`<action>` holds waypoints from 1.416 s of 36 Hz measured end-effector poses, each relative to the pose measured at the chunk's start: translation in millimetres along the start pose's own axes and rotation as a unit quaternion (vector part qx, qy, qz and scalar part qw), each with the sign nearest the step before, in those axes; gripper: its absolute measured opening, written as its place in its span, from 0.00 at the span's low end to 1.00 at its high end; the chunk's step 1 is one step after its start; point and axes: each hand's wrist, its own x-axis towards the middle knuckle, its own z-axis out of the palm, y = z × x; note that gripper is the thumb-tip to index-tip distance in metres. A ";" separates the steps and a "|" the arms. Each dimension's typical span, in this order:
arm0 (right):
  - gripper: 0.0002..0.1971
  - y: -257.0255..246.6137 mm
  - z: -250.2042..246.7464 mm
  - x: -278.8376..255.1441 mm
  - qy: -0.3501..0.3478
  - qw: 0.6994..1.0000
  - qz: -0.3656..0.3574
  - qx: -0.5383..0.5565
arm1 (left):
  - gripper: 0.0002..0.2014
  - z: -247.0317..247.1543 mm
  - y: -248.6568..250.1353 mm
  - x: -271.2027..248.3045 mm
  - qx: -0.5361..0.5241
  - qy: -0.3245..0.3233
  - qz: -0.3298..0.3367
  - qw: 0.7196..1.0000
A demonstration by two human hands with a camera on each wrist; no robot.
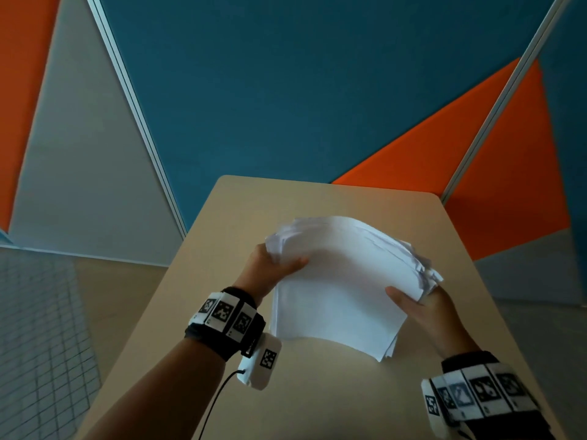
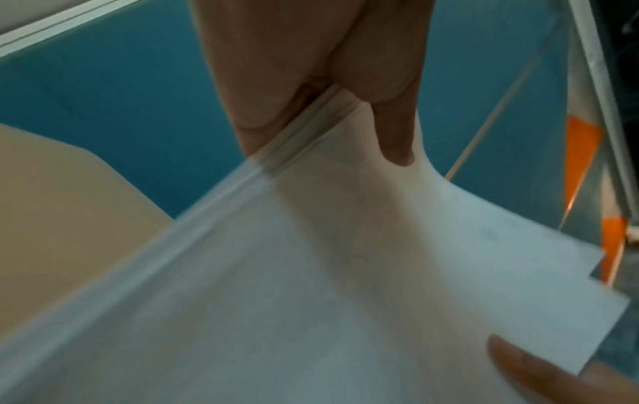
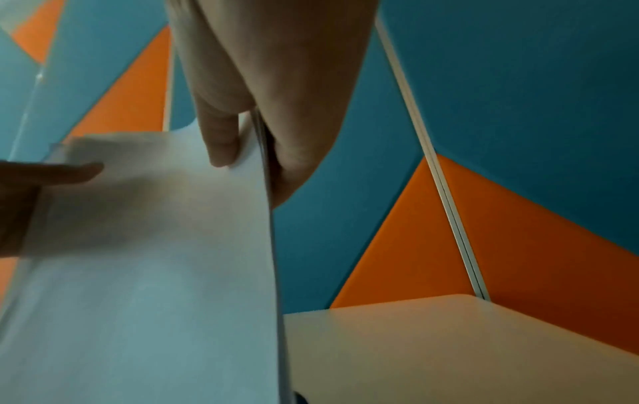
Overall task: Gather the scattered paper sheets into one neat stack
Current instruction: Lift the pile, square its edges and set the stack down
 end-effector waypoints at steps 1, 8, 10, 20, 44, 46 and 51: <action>0.15 -2.5 -1.0 -1.4 0.013 1.000 -0.021 0.002 | 0.11 1.8 1.8 -1.1 -0.015 0.006 0.011 1.000; 0.30 -25.5 -4.9 -2.8 0.117 0.974 -0.192 -0.006 | 0.09 17.6 29.1 1.4 -0.083 0.089 0.067 0.990; 0.30 -27.9 -3.5 -1.2 0.131 0.959 -0.245 -0.052 | 0.11 21.6 32.0 3.1 -0.071 0.111 0.079 0.988; 0.18 -25.2 -5.5 -4.1 0.125 0.915 -0.320 -0.209 | 0.17 22.8 27.4 7.5 -0.071 0.172 0.080 0.979; 0.12 -20.2 -4.3 -3.8 0.103 0.921 -0.324 -0.189 | 0.15 12.2 20.5 6.4 -0.108 0.050 0.138 0.983; 0.11 -21.3 -4.0 -3.4 0.108 0.925 -0.322 -0.172 | 0.13 10.3 21.2 5.4 -0.111 0.051 0.135 0.983; 0.13 -25.0 -0.9 -4.5 0.093 0.925 -0.326 -0.172 | 0.05 14.3 19.3 -1.4 -0.072 0.113 0.157 0.978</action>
